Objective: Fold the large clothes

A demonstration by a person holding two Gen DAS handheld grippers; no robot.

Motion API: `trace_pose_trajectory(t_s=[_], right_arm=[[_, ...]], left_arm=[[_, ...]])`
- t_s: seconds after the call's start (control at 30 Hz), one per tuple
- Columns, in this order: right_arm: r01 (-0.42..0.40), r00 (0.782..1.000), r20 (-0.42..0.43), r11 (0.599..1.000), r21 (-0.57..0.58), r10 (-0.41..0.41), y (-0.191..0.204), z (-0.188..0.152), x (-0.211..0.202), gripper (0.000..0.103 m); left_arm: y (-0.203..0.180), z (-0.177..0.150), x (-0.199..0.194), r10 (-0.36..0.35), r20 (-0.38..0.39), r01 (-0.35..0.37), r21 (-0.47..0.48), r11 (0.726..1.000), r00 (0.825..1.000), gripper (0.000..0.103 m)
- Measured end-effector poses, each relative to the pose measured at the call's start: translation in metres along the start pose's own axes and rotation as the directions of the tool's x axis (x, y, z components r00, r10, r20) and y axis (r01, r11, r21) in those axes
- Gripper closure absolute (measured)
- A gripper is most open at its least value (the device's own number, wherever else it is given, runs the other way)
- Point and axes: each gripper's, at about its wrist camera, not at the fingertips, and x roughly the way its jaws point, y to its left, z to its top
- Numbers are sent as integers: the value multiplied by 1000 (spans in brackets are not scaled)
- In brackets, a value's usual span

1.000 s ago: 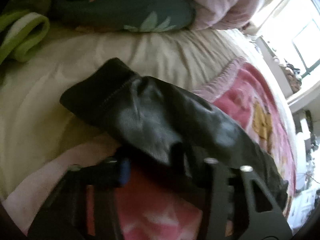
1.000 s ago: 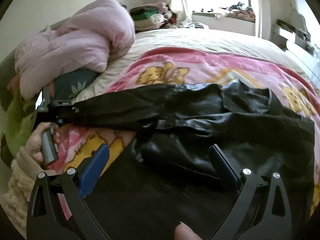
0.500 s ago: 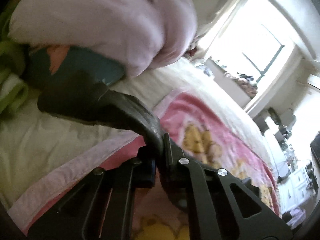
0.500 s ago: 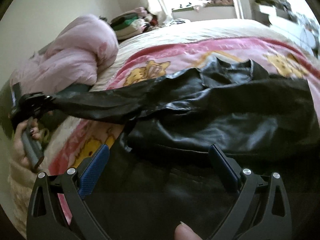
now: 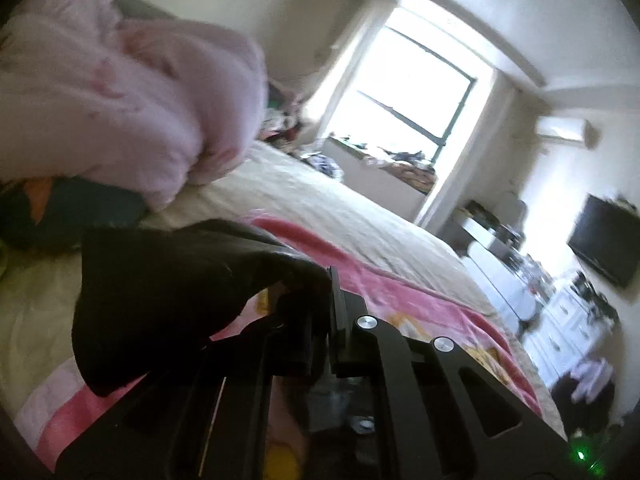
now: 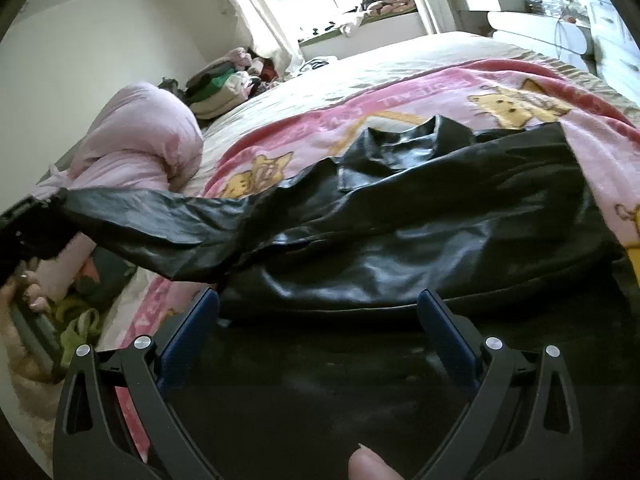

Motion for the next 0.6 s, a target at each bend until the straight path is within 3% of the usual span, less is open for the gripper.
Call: trace_pose_trajectory(t_s=[0.17, 0.27, 0.43, 0.6], right_arm=[[53, 998, 25, 998, 31, -54, -20, 3, -7, 4], [69, 997, 40, 996, 63, -72, -33, 6, -15, 4], [86, 992, 77, 985, 147, -98, -65, 12, -34, 4], [90, 987, 105, 966, 241, -118, -101, 14, -55, 4]], left_arm=[[-51, -17, 3, -104, -30, 107, 125, 986, 994, 103], [-83, -36, 12, -173, -85, 187, 200, 962, 981, 102], [-128, -81, 37, -250, -236, 311, 274, 910, 939, 102], [-152, -125, 61, -265, -361, 390, 336, 858, 894, 102]])
